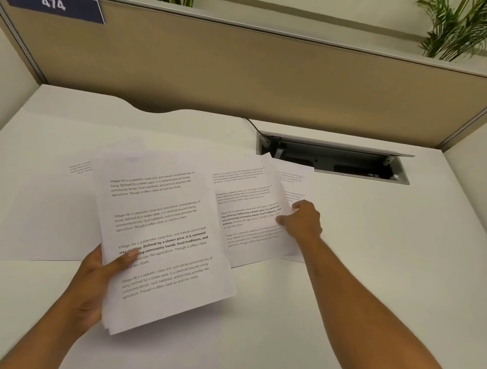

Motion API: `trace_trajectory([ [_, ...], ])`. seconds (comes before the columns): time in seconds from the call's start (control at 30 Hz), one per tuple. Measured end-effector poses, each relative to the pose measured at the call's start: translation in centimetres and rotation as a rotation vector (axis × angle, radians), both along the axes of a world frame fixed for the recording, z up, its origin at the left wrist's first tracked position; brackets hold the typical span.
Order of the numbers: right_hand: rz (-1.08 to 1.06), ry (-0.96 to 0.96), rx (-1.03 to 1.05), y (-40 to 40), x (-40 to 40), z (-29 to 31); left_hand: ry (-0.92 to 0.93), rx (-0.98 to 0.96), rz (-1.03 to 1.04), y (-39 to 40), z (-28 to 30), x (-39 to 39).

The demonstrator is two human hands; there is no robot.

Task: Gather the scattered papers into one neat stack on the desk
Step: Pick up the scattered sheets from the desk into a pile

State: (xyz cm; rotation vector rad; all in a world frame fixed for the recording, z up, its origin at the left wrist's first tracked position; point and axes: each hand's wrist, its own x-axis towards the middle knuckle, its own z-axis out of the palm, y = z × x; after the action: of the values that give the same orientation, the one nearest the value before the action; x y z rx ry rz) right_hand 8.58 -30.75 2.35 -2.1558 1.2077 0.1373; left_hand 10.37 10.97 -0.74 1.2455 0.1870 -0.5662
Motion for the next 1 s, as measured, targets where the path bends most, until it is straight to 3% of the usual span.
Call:
trace_trajectory([
  [0.13,-0.181,-0.14,0.076,-0.9,-1.2,-0.3,0.006,0.001,-0.012,-0.3,-0.3,0.2],
  [0.23,-0.272,0.028,-0.014,0.2,-1.5,-0.6,0.008,0.01,-0.015,-0.6,-0.4,0.2],
  [0.33,-0.295,0.117,-0.057,1.5,-1.3,-0.1,0.008,-0.001,-0.03,-1.0,-0.3,0.1],
  [0.57,-0.238,-0.017,0.068,-0.6,-2.5,0.1,-0.002,-0.015,-0.036,-0.5,0.8,0.2],
  [0.77,-0.088,-0.314,0.129,-1.3,-6.5,2.0,0.022,-0.053,0.0,0.6,1.6,0.2],
  [1.0,-0.04,-0.579,0.302,1.8,-10.0,8.7,0.047,-0.093,0.046,1.2,2.7,0.4],
])
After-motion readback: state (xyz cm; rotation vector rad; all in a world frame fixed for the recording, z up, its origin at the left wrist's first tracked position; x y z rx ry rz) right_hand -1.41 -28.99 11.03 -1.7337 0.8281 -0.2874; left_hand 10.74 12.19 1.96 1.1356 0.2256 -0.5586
